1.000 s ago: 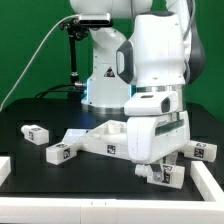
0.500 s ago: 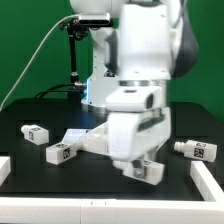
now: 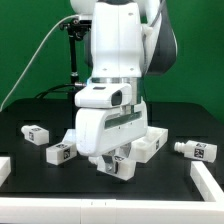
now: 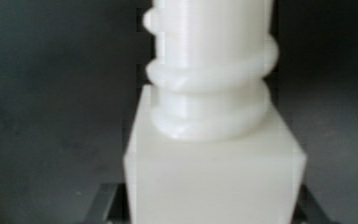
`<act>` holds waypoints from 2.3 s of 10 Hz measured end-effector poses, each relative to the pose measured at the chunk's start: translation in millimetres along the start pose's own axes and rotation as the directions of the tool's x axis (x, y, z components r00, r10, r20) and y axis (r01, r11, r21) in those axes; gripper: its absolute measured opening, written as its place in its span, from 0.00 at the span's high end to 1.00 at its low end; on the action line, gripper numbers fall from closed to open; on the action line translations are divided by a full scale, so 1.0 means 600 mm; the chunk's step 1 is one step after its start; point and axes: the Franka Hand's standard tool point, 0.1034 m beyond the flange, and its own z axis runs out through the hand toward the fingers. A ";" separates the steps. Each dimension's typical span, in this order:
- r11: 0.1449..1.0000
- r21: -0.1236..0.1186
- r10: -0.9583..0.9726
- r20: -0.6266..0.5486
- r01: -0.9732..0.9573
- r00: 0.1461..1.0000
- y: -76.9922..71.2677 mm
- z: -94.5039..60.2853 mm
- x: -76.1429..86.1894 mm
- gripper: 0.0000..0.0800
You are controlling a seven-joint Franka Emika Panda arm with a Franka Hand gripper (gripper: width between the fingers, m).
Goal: Assemble one leg
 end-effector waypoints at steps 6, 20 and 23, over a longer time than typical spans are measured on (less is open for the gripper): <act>0.995 0.007 -0.097 0.054 0.097 0.994 0.075 -0.010 -0.088 0.67; 0.998 -0.027 -0.061 0.064 0.063 0.996 0.104 -0.073 -0.167 0.19; 0.996 -0.077 0.055 0.033 -0.052 0.998 0.049 -0.127 -0.159 0.19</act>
Offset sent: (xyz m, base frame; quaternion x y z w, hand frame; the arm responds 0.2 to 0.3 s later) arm 0.0118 -0.0415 0.0154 0.0032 -0.0544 -0.0345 0.9979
